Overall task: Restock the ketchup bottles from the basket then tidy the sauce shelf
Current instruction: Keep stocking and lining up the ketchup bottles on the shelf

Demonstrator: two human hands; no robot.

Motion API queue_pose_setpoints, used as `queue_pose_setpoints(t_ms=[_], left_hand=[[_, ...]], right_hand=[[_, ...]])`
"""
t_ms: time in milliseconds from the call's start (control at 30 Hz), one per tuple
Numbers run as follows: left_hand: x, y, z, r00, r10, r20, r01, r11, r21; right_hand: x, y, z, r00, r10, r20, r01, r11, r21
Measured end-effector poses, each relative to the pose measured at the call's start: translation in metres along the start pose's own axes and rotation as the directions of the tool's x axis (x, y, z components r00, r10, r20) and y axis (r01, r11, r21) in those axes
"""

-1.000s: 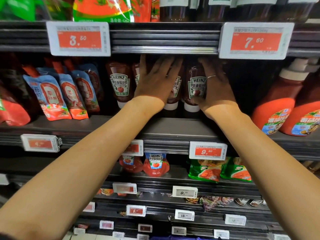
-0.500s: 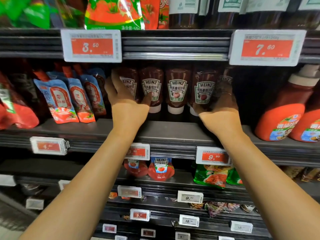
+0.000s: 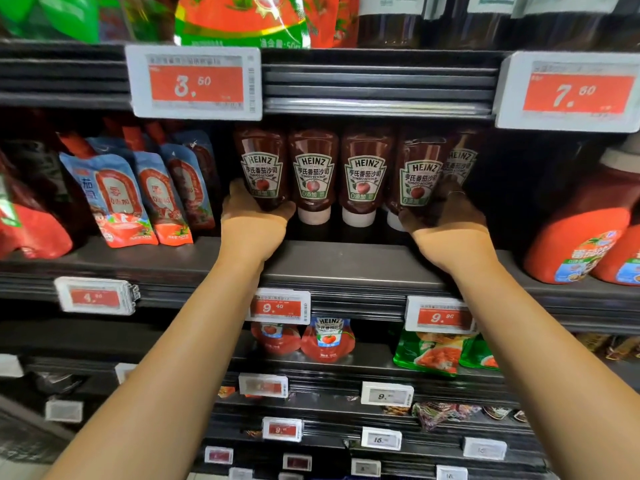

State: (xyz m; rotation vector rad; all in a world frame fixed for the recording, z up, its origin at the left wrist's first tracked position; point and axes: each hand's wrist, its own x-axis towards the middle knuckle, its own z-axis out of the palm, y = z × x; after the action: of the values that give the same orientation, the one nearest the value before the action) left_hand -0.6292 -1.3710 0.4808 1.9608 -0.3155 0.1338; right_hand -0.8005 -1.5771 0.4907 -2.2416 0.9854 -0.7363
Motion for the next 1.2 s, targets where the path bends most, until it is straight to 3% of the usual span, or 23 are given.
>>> queue_pose_setpoints(t_ms=[267, 467, 633, 733, 833, 967, 1067, 1200], left_hand=[[0.001, -0.001, 0.002, 1.0, -0.018, 0.025, 0.02, 0.996, -0.083], [-0.007, -0.006, 0.001, 0.996, 0.083, -0.018, -0.085, 0.987, -0.14], [-0.007, -0.01, -0.004, 0.996, 0.074, 0.047, -0.044, 0.887, -0.459], [-0.01, -0.011, -0.007, 0.999, 0.024, 0.044, 0.002, 0.859, -0.511], [-0.016, -0.008, -0.011, 1.0, -0.007, 0.021, 0.017, 0.872, -0.489], [-0.026, -0.005, -0.024, 0.997, -0.046, -0.07, 0.02, 0.942, -0.335], [-0.038, -0.006, -0.035, 0.989, 0.083, -0.119, -0.095, 0.991, -0.093], [-0.079, 0.001, -0.038, 0.949, 0.286, -0.133, -0.276, 0.957, 0.092]], right_hand=[[0.001, 0.001, -0.001, 0.997, 0.022, 0.071, -0.026, 0.998, 0.05], [-0.007, -0.001, -0.006, 1.0, -0.012, 0.003, 0.012, 1.0, 0.026], [-0.012, 0.006, -0.007, 0.996, 0.014, -0.086, -0.007, 0.996, 0.085], [-0.021, 0.014, -0.011, 0.986, 0.092, -0.136, -0.064, 0.978, 0.199], [-0.035, 0.017, -0.018, 0.99, 0.089, -0.106, -0.065, 0.974, 0.217], [-0.057, 0.02, -0.034, 0.997, 0.016, -0.072, -0.002, 0.981, 0.192], [-0.079, 0.027, -0.052, 0.997, -0.058, -0.054, 0.069, 0.966, 0.25], [-0.116, 0.055, -0.084, 0.98, -0.198, 0.012, 0.172, 0.88, 0.443]])
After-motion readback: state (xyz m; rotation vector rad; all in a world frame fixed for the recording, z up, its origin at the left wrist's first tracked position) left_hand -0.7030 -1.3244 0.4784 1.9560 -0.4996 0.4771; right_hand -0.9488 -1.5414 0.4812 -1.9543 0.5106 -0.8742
